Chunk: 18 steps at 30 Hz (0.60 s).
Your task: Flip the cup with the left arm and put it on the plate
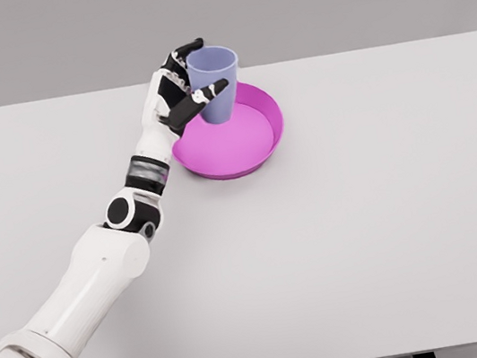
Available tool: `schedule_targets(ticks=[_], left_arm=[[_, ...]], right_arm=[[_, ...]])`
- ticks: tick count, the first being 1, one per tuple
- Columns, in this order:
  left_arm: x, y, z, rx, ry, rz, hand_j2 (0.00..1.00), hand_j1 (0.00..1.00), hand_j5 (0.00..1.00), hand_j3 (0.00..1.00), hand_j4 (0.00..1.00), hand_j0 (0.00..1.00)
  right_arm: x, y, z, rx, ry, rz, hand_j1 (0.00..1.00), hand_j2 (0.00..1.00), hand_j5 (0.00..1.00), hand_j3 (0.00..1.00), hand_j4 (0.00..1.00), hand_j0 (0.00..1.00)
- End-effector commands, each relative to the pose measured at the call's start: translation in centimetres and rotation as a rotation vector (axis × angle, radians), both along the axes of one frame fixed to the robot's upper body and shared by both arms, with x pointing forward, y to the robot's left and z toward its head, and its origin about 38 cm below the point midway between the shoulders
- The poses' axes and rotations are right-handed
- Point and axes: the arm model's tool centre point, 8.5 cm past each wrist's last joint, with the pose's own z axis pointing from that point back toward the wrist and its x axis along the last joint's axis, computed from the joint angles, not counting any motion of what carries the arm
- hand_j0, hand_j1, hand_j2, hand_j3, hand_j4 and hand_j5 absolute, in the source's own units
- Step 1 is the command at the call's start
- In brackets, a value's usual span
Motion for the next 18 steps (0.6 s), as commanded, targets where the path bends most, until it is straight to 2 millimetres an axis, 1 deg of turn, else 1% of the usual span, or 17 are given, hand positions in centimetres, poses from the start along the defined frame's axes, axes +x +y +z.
schedule_targets(ticks=[1, 3, 7, 12, 16, 18], left_arm=[[-0.03, -0.16, 0.24, -0.004, -0.006, -0.004, 0.71, 0.71, 0.71, 0.71, 0.71, 0.71], [0.03, -0.21, 0.40, -0.002, -0.011, -0.007, 0.80, 0.80, 0.80, 0.80, 0.80, 0.80], [0.20, -0.28, 0.76, 0.001, -0.019, -0.010, 0.88, 0.88, 0.88, 0.88, 0.88, 0.88], [0.20, -0.29, 0.81, 0.035, -0.035, -0.012, 0.93, 0.93, 0.93, 0.93, 0.93, 0.93], [0.22, 0.24, 0.64, 0.041, -0.032, -0.004, 0.97, 0.97, 0.97, 0.97, 0.97, 0.97], [0.28, 0.57, 0.92, 0.035, -0.039, 0.001, 0.98, 0.98, 0.98, 0.98, 0.98, 0.98]], right_arm=[[0.00, 0.00, 0.00, 0.000, 0.000, 0.000, 1.00, 1.00, 1.00, 1.00, 1.00, 1.00], [0.01, 0.00, 0.00, 0.000, -0.001, 0.000, 1.00, 1.00, 1.00, 1.00, 1.00, 1.00], [0.00, 0.00, 0.00, 0.000, 0.000, 0.000, 1.00, 1.00, 1.00, 1.00, 1.00, 1.00], [0.00, 0.00, 0.00, 0.000, 0.000, 0.000, 1.00, 1.00, 1.00, 1.00, 1.00, 1.00], [0.00, 0.00, 0.00, 0.000, 0.000, 0.000, 1.00, 1.00, 1.00, 1.00, 1.00, 1.00], [0.00, 0.00, 0.00, 0.000, 0.000, 0.000, 1.00, 1.00, 1.00, 1.00, 1.00, 1.00]])
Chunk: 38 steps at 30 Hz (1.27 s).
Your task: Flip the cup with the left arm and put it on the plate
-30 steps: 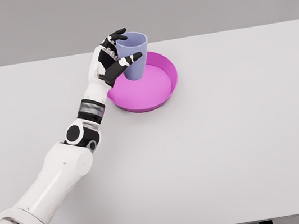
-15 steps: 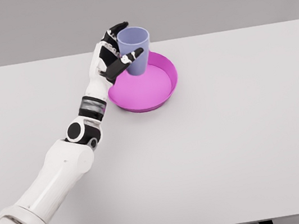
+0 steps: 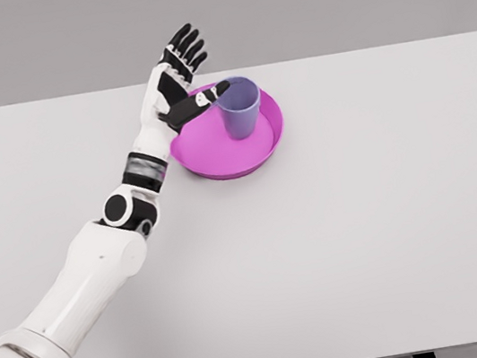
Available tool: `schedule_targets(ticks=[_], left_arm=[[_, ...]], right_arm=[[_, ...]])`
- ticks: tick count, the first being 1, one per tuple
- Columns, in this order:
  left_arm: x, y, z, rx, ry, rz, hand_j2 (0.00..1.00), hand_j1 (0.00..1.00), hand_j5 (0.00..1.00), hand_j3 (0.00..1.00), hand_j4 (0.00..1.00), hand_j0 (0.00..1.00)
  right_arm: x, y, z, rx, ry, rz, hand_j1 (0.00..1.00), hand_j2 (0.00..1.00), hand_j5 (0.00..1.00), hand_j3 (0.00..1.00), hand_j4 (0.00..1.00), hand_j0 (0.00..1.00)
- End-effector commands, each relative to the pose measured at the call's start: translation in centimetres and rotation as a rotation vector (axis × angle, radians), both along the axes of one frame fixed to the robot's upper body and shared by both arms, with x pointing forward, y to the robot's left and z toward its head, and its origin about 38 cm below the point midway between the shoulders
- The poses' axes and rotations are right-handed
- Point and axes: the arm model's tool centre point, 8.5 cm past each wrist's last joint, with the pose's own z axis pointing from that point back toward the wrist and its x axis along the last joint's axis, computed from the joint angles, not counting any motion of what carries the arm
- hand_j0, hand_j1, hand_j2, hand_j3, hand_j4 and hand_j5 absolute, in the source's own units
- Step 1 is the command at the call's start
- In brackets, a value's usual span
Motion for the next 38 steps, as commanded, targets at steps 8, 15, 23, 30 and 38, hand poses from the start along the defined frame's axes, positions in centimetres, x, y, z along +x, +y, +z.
schedule_targets(ticks=[8, 15, 23, 30, 38], left_arm=[[-3.6, 17.2, 8.0, 0.450, -0.240, -0.067, 1.00, 1.00, 1.00, 1.00, 1.00, 1.00], [-8.7, 28.3, 7.6, 0.998, -0.205, -0.057, 1.00, 1.00, 1.00, 1.00, 1.00, 1.00], [-9.3, 26.5, 7.8, 0.965, -0.236, -0.103, 1.00, 1.00, 1.00, 1.00, 1.00, 1.00], [-9.2, 26.0, 7.8, 0.953, -0.240, -0.104, 1.00, 1.00, 1.00, 1.00, 1.00, 1.00], [-9.4, 25.4, 7.2, 0.946, -0.235, -0.127, 1.00, 1.00, 1.00, 1.00, 1.00, 1.00]], right_arm=[[0.0, 0.0, 0.0, 0.000, 0.000, 0.000, 1.00, 1.00, 1.00, 1.00, 1.00, 1.00], [0.0, 0.0, 0.0, 0.000, 0.000, 0.000, 1.00, 1.00, 1.00, 1.00, 1.00, 1.00], [0.0, 0.0, 0.0, 0.000, 0.000, 0.000, 1.00, 1.00, 1.00, 1.00, 1.00, 1.00], [0.0, 0.0, 0.0, 0.000, 0.000, 0.000, 1.00, 1.00, 1.00, 1.00, 1.00, 1.00], [0.0, 0.0, 0.0, 0.000, 0.000, 0.000, 1.00, 1.00, 1.00, 1.00, 1.00, 1.00]])
